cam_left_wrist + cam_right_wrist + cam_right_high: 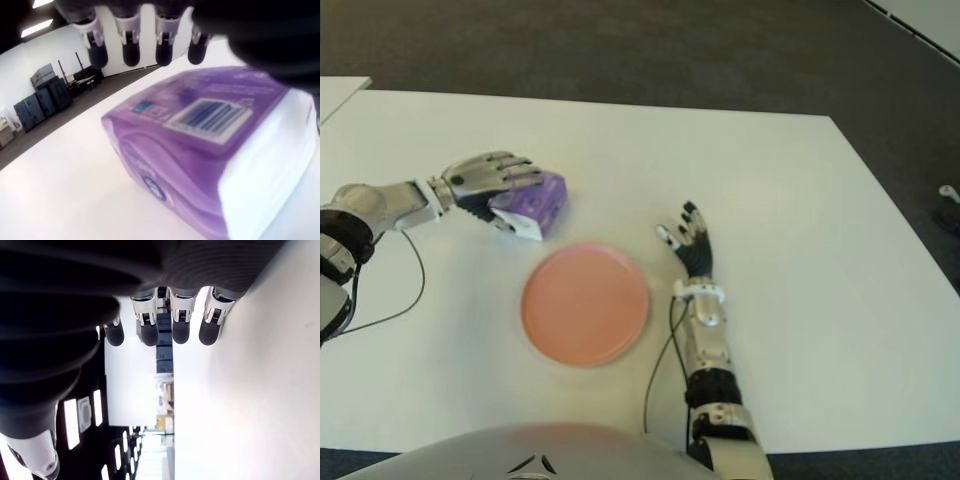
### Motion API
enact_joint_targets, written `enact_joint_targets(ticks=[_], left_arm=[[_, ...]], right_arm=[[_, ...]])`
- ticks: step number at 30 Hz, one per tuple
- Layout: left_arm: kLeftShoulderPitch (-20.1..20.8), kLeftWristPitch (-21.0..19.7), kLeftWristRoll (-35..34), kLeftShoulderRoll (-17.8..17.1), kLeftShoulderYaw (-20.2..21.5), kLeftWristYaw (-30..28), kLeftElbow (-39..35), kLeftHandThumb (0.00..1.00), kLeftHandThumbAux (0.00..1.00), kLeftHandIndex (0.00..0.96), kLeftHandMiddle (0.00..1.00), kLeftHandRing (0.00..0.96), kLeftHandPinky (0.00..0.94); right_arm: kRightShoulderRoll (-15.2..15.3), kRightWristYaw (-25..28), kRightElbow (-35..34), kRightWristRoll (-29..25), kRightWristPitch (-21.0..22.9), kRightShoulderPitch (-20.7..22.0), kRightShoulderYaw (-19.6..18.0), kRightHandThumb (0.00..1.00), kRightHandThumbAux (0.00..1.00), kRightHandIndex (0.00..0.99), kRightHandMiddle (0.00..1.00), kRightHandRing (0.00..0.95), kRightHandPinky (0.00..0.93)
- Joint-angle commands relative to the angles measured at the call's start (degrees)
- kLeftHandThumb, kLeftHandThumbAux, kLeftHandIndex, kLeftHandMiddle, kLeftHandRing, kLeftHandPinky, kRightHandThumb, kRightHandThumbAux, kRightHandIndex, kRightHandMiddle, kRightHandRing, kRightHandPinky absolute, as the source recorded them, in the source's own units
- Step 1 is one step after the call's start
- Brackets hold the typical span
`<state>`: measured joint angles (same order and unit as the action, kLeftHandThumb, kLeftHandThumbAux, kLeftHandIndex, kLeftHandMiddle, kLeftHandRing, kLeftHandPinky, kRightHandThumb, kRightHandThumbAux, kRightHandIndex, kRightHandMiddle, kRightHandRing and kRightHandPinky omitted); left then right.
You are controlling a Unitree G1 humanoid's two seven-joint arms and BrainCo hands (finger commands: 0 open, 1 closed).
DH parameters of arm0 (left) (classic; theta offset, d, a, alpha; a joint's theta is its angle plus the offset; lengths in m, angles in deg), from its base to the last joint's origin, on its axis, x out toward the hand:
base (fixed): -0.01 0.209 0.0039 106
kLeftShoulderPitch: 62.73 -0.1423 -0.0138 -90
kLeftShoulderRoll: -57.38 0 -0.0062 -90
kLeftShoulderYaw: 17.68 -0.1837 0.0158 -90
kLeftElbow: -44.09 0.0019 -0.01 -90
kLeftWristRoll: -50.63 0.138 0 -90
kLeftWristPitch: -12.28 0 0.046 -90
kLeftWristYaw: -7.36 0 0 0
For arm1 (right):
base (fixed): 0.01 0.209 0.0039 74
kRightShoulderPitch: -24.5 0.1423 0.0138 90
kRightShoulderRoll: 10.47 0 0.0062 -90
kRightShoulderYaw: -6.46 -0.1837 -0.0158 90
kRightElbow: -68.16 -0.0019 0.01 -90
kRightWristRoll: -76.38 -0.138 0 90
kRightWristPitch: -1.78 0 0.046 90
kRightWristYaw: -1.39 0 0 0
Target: Put the tissue paper into the plate.
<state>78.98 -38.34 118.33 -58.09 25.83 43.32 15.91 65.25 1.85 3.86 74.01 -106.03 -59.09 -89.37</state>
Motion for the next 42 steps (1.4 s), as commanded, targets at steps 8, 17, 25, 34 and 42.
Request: enact_joint_targets(ticks=[8,17,25,34,42], left_arm=[[1.19,-5.72,4.76,1.95,-5.12,5.0,3.01,0.001,0.289,0.0,0.0,0.0,0.0],[2.19,-10.1,7.14,2.78,-8.42,9.07,4.81,0.0,0.289,0.0,0.0,0.0,0.0],[2.92,-12.95,8.01,3.53,-10.47,10.6,6.29,0.0,0.284,0.0,0.0,0.0,0.0],[3.23,-13.33,6.94,4.3,-11.22,9.29,7.64,0.0,0.276,0.0,0.0,0.0,0.0],[3.17,-13.26,6.64,4.77,-11.37,9.91,8.38,0.0,0.285,0.0,0.0,0.0,0.0]], right_arm=[[-0.3,0.28,1.57,-0.5,4.86,-3.55,0.08,0.07,0.666,0.0,0.0,0.0,0.0],[-0.12,0.68,1.22,-0.71,4.95,-3.85,-0.05,0.066,0.667,0.0,0.0,0.0,0.0],[-0.05,1.16,1.06,-0.87,4.87,-4.06,-0.07,0.067,0.672,0.0,0.0,0.0,0.0],[0.08,1.55,0.92,-0.97,4.91,-4.22,-0.15,0.067,0.676,0.0,0.001,0.0,0.0],[0.17,1.66,0.83,-0.95,5.31,-4.21,-0.21,0.074,0.668,0.0,0.004,0.0,0.0]])
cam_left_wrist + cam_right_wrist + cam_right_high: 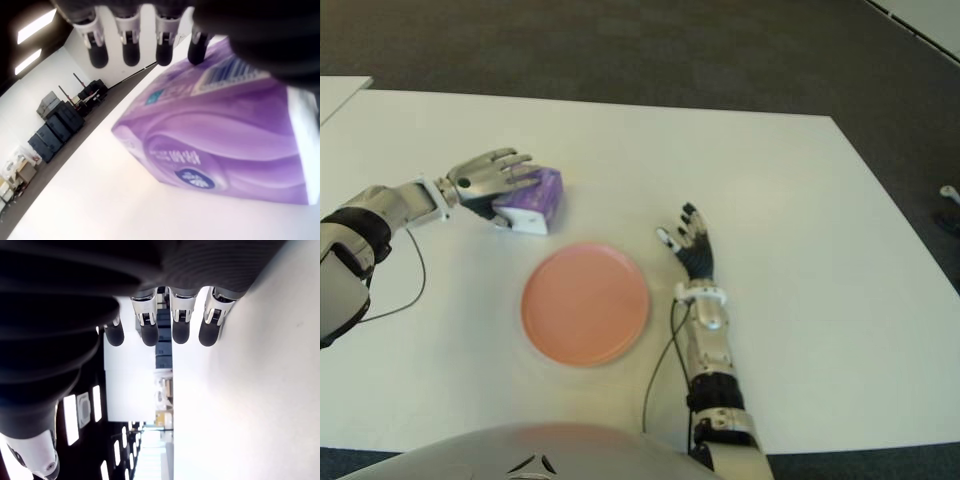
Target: Put the tissue paper into the plate.
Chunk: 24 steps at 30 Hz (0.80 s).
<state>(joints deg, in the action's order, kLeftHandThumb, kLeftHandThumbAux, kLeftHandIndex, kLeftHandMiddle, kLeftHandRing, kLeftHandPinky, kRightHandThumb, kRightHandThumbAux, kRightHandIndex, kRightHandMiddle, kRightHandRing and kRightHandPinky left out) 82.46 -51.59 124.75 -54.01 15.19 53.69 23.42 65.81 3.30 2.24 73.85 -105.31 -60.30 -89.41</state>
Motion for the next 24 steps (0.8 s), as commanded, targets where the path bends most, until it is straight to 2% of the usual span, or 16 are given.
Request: enact_joint_targets(ticks=[1,24], left_arm=[[-0.29,0.11,0.18,0.73,-0.74,-0.51,0.86,0.0,0.286,0.0,0.0,0.0,0.0],[-1.02,3.12,-3.1,1.42,0.06,-2.78,0.86,0.013,0.311,0.0,0.0,0.0,0.0]], right_arm=[[-0.38,0.2,2.48,-0.78,4.57,-3.0,-0.17,0.075,0.668,0.0,0.004,0.0,0.0],[-0.12,0.56,1.7,-0.64,4.96,-3.64,-0.26,0.064,0.661,0.0,0.007,0.0,0.0]])
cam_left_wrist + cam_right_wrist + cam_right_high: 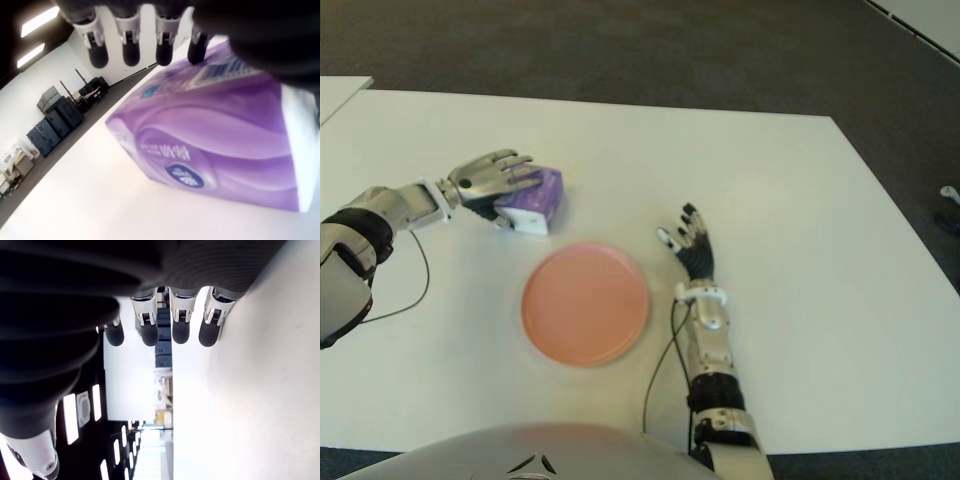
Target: Put the tissue paper into the plate.
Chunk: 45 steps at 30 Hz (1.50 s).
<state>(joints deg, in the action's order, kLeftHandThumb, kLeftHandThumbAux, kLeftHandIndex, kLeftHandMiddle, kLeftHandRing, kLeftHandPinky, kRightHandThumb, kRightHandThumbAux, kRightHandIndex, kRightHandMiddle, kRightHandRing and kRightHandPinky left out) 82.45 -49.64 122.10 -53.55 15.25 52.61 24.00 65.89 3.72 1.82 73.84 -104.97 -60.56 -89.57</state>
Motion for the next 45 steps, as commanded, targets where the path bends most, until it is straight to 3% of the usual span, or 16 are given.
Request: enact_joint_targets(ticks=[1,13,21,45], left_arm=[[-1.06,1.41,-0.7,0.96,0.09,-1.93,0.26,0.014,0.311,0.0,0.0,0.0,0.0],[-2.35,3.91,-4.08,1.65,1.18,-6.06,0.69,0.03,0.3,0.0,0.0,0.0,0.0],[-6.18,1.87,-4.1,4.13,0.52,-6.04,3.3,0.041,0.294,0.0,0.0,0.0,0.0],[-9.6,0.36,-8.53,5.71,0.78,-9.94,5.14,0.053,0.334,0.0,0.0,0.0,0.0]], right_arm=[[-0.2,0.13,1.96,-0.6,4.67,-3.49,-0.08,0.064,0.661,0.0,0.006,0.0,0.0],[-0.42,-0.18,0.9,-0.41,5.46,-3.86,0.09,0.059,0.672,0.0,0.003,0.0,0.0],[-0.81,-0.52,0.76,-0.3,5.75,-3.88,0.34,0.062,0.671,0.0,0.005,0.0,0.0],[-0.91,-0.61,0.26,-0.34,5.96,-4.36,0.38,0.053,0.676,0.0,0.009,0.0,0.0]])
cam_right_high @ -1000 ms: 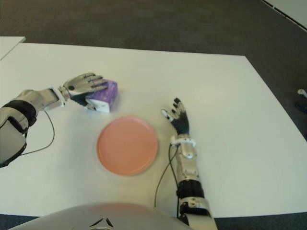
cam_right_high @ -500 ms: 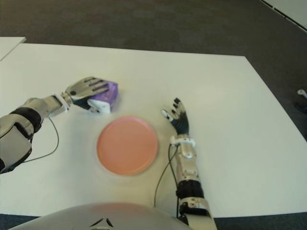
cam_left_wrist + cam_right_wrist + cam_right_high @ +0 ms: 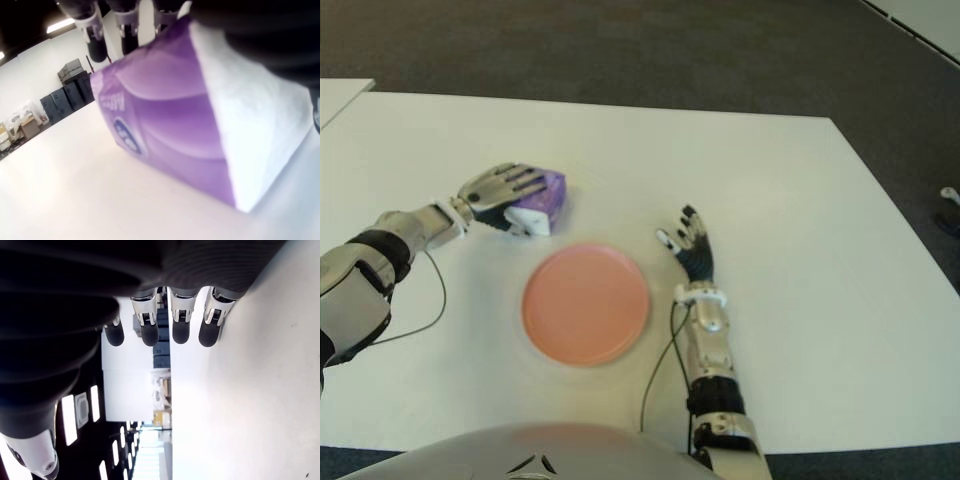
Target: Put the tissue paper into the plate.
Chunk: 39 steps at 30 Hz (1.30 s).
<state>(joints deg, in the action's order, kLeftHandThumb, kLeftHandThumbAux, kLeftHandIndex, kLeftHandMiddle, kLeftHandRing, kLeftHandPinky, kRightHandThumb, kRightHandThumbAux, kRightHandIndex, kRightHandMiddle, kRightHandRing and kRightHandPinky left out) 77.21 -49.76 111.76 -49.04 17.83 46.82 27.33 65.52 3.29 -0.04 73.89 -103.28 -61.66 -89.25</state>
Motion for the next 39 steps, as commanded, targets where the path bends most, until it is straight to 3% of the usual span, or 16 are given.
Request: enact_joint_targets(ticks=[1,23,39], left_arm=[[-4.41,0.49,1.74,1.16,-1.84,-4.12,1.83,0.053,0.334,0.0,0.0,0.0,0.0],[-6.28,1.1,-2.18,1.1,0.13,-8.89,2.65,0.022,0.355,0.0,0.0,0.0,0.0],[-5.89,-0.19,-1.22,1.31,-0.78,-7.19,3.16,0.025,0.349,0.0,0.0,0.0,0.0]], right_arm=[[-0.56,-0.2,2.06,-0.38,4.32,-3.27,0.09,0.052,0.676,0.0,0.009,0.0,0.0],[-1.07,-0.67,2.27,-0.33,4.79,-3.21,0.25,0.053,0.675,0.0,0.016,0.0,0.004],[-0.96,-0.55,3.21,-0.32,4.39,-2.71,0.09,0.045,0.675,0.0,0.017,0.0,0.0]])
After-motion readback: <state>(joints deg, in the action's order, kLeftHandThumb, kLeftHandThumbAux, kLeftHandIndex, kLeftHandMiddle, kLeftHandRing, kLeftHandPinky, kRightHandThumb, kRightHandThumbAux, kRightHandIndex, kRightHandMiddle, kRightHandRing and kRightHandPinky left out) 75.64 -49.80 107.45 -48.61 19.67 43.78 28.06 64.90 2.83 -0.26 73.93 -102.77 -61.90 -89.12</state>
